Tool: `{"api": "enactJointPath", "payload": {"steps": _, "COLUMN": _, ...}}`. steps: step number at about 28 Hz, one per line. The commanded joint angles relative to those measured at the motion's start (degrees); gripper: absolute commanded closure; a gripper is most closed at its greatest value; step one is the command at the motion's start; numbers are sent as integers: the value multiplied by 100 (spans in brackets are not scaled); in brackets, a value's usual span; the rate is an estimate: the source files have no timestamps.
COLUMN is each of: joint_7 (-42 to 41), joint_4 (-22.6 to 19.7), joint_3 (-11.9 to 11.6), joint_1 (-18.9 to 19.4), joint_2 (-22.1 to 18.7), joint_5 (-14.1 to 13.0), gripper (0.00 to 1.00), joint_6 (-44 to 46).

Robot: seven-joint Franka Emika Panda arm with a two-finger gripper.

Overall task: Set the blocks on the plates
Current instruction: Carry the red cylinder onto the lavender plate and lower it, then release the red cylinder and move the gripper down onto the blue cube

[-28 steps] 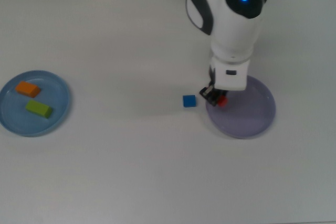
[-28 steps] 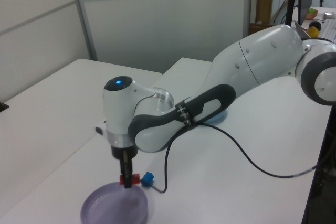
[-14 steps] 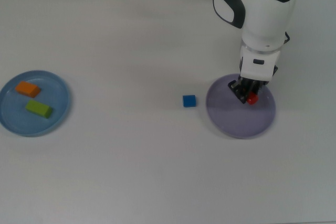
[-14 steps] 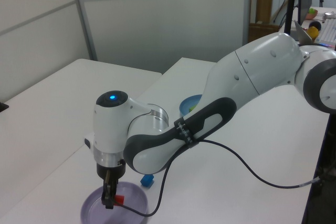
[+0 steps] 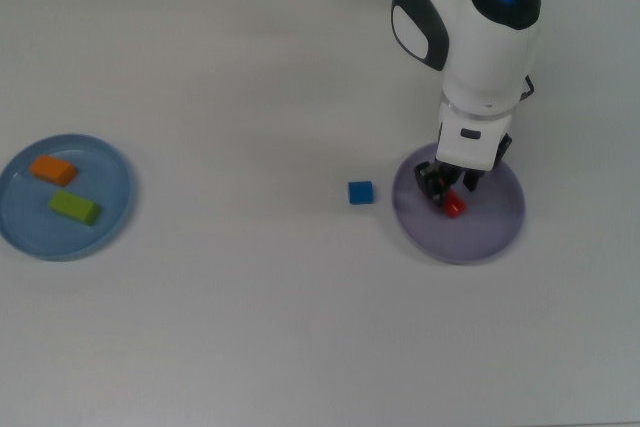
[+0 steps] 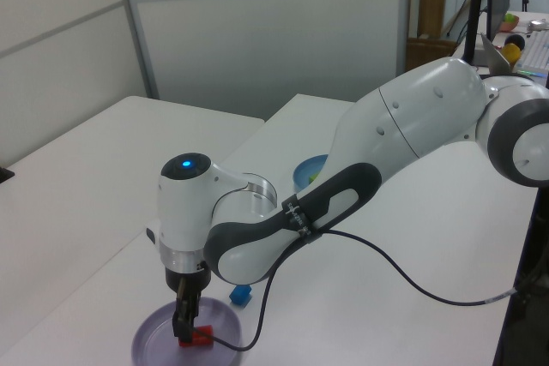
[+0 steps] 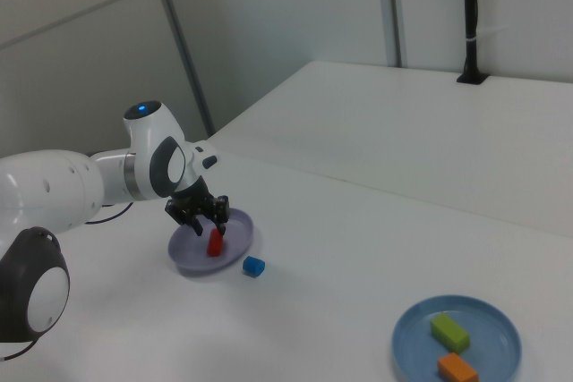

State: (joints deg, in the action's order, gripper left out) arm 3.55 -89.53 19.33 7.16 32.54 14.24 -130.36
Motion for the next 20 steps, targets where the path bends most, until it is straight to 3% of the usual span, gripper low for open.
{"api": "enactJointPath", "payload": {"steps": 1, "joint_7": 154, "joint_4": -126, "joint_3": -52, "joint_1": -4, "joint_2": -186, "joint_5": -123, "gripper": 0, "joint_6": 115}}
{"api": "enactJointPath", "payload": {"steps": 9, "joint_7": 418, "joint_4": -143, "joint_3": -113, "joint_1": -250, "joint_2": -397, "joint_5": -158, "gripper": 0, "joint_6": 783}}
{"api": "enactJointPath", "payload": {"steps": 12, "joint_7": 524, "joint_4": -152, "joint_3": -438, "joint_1": -276, "joint_2": -468, "joint_5": -298, "gripper": 0, "joint_6": 1012}}
{"api": "enactJointPath", "payload": {"steps": 15, "joint_7": 533, "joint_4": -309, "joint_3": -744, "joint_1": -276, "joint_2": -625, "joint_5": -649, "gripper": 0, "joint_6": 1144}}
{"api": "enactJointPath", "payload": {"steps": 20, "joint_7": 646, "joint_4": -723, "joint_3": -1036, "joint_1": -285, "joint_2": -872, "joint_5": -817, "gripper": 0, "joint_6": 1118}}
